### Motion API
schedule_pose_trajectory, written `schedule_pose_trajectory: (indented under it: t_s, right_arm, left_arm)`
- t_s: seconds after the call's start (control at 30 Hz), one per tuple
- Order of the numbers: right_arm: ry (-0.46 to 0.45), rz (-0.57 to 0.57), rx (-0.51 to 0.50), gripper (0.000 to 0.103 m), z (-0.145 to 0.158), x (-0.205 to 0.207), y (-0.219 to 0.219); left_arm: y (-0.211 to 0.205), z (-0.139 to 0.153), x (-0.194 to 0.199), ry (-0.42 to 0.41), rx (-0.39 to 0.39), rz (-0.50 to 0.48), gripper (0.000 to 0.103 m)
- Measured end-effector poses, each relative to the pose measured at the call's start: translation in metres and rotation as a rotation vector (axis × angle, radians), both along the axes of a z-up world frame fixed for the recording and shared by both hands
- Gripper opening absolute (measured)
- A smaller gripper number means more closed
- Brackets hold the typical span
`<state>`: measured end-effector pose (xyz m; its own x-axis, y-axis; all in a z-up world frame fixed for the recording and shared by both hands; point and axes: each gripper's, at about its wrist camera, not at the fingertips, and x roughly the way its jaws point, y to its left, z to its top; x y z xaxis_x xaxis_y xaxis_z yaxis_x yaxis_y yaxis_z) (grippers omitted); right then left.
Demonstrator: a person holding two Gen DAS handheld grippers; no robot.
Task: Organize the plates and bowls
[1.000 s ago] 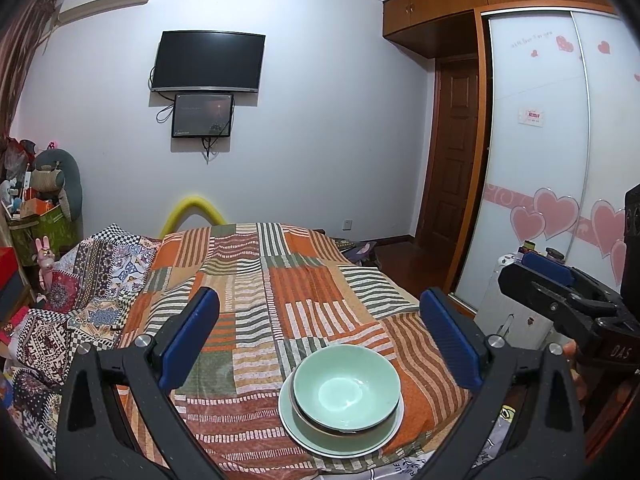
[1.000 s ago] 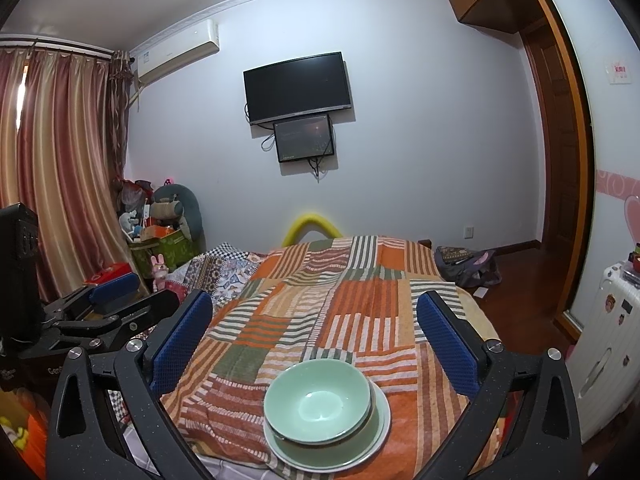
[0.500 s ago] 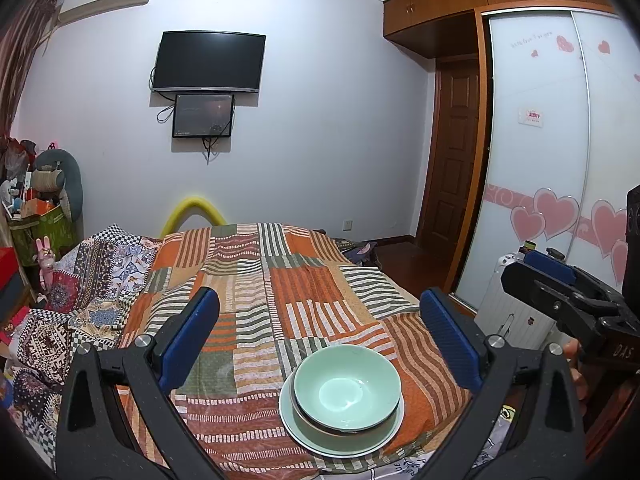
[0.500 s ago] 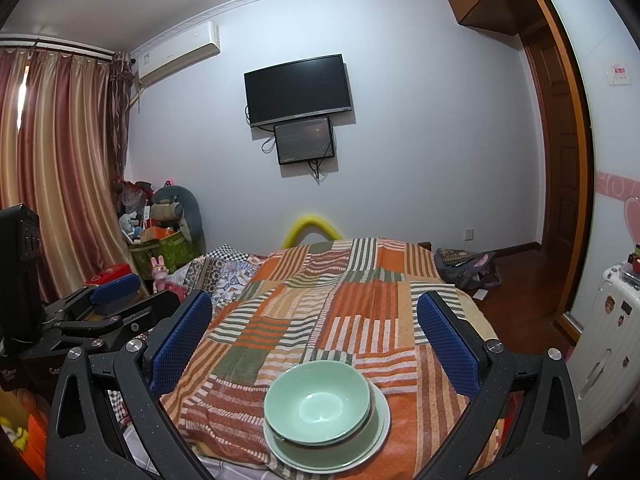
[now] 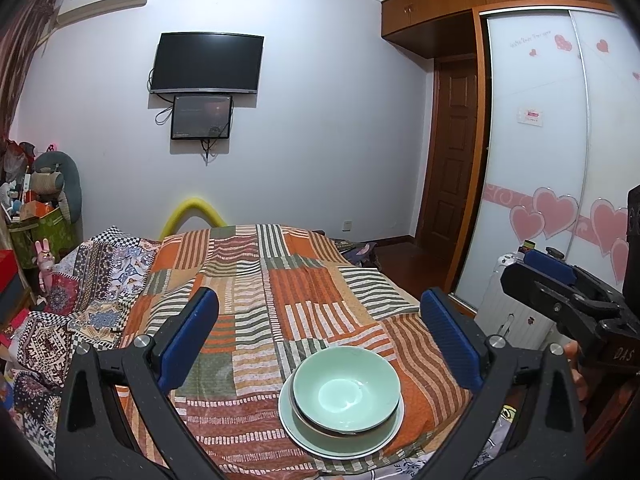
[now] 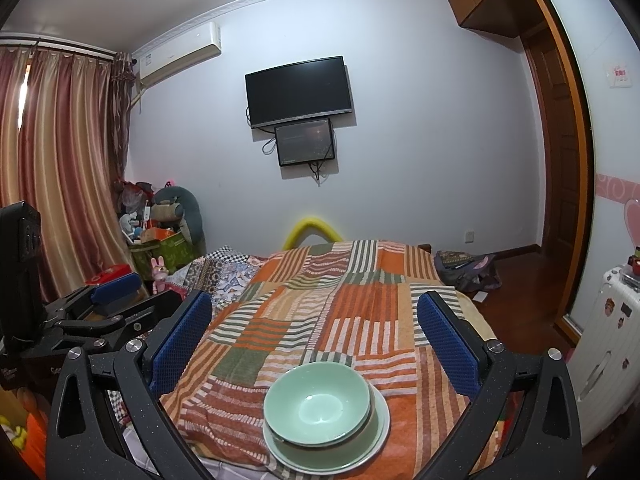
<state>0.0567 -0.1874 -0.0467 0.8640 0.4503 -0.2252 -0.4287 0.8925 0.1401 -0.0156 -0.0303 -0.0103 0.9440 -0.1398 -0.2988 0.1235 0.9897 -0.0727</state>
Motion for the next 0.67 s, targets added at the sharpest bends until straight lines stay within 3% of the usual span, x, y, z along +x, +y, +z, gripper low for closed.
schedule_pose_trajectory:
  t_s: [0.67]
  right_arm:
    - [0.006, 0.002, 0.011, 0.102, -0.0040, 0.0015, -0.0046]
  left_arm:
    - [-0.0002, 0.0001, 0.0001, 0.010, -0.012, -0.024, 0.103]
